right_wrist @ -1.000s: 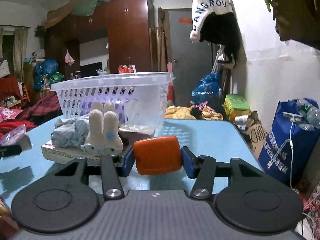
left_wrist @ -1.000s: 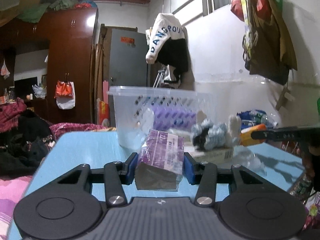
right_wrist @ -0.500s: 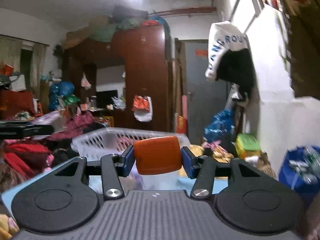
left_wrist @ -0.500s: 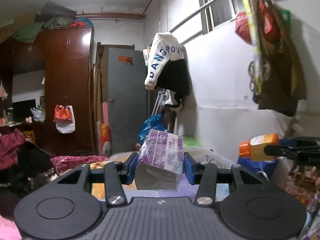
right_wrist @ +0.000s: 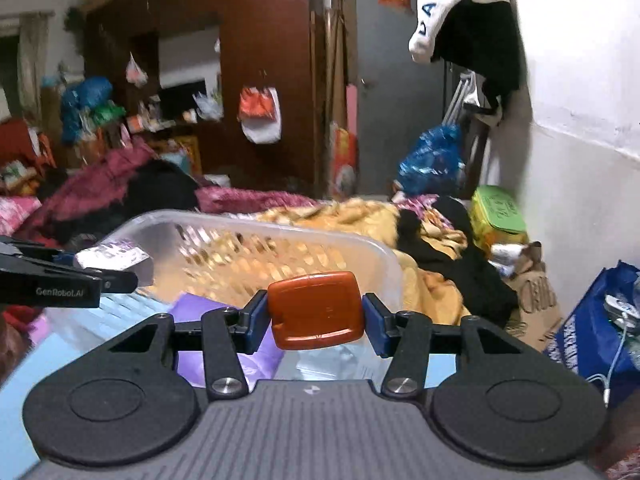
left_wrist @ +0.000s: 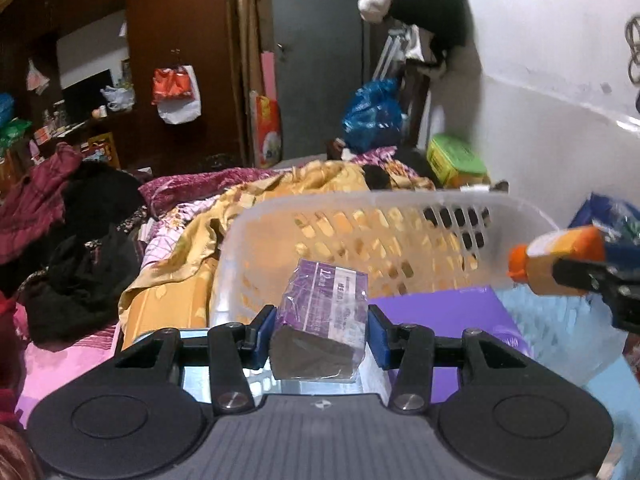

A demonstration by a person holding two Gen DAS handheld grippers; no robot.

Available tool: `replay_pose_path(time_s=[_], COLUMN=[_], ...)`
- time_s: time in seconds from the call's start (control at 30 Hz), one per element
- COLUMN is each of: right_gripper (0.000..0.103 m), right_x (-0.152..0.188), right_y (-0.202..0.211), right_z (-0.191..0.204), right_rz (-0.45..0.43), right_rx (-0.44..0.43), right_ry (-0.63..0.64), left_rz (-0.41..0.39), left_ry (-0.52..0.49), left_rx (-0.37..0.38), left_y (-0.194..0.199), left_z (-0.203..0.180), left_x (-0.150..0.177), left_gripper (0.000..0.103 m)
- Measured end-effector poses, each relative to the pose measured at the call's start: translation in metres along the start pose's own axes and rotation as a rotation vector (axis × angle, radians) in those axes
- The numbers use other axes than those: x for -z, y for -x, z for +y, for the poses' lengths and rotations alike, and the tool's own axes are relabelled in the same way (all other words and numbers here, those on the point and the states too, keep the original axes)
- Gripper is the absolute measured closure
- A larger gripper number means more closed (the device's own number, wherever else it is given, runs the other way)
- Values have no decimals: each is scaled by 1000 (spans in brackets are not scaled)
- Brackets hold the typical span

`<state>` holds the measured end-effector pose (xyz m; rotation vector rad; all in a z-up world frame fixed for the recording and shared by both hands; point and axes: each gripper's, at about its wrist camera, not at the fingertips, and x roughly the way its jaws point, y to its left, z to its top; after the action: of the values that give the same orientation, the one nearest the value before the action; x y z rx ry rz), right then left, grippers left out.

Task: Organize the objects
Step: 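Carry the bottle and pink box into the basket and open both tools, then grasp the white bunny plush with the right tool while the left tool grasps a dark cloth item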

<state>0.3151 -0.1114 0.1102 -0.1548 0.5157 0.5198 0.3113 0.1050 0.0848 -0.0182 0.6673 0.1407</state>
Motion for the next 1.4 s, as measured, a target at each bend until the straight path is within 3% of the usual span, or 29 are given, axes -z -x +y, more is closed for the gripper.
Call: replay_pose_path(time_s=[0.33, 0.37, 0.4, 0.5, 0.57, 0.7, 0.87, 1.07, 1.17, 1.4], right_gripper=[49, 48, 48, 33, 15, 1, 0, 0, 0, 4], right_x=[12, 12, 12, 14, 14, 30, 93, 167, 178, 167], right_y=[-5, -5, -3, 9, 21, 57, 106, 116, 113, 101], right_z=[-6, -8, -9, -8, -7, 0, -8, -20, -23, -18], right_rz=[49, 58, 60, 11, -43, -143, -302, -332, -310, -286], right_rx=[-3, -2, -5, -26, -12, -18, -74, -129, -164, -184], right_ry=[-24, -31, -36, -34, -36, 13, -34, -144, -166, -134], left_rz=[-20, -25, -30, -82, -133, -267, -377, -393, -383, -363], left_ry=[-47, -56, -63, -78, -79, -60, -53, -16, -23, -1], left_rx=[-30, -29, -25, -16, -24, 14, 75, 188, 204, 266], left_y=[-2, 0, 0, 7, 19, 58, 100, 114, 108, 95], left_z=[-17, -19, -20, -24, -25, -22, -20, -28, -32, -30], left_x=[3, 4, 4, 7, 13, 42, 103, 163, 166, 171], left_gripper=[49, 43, 29, 20, 18, 17, 11, 11, 11, 13])
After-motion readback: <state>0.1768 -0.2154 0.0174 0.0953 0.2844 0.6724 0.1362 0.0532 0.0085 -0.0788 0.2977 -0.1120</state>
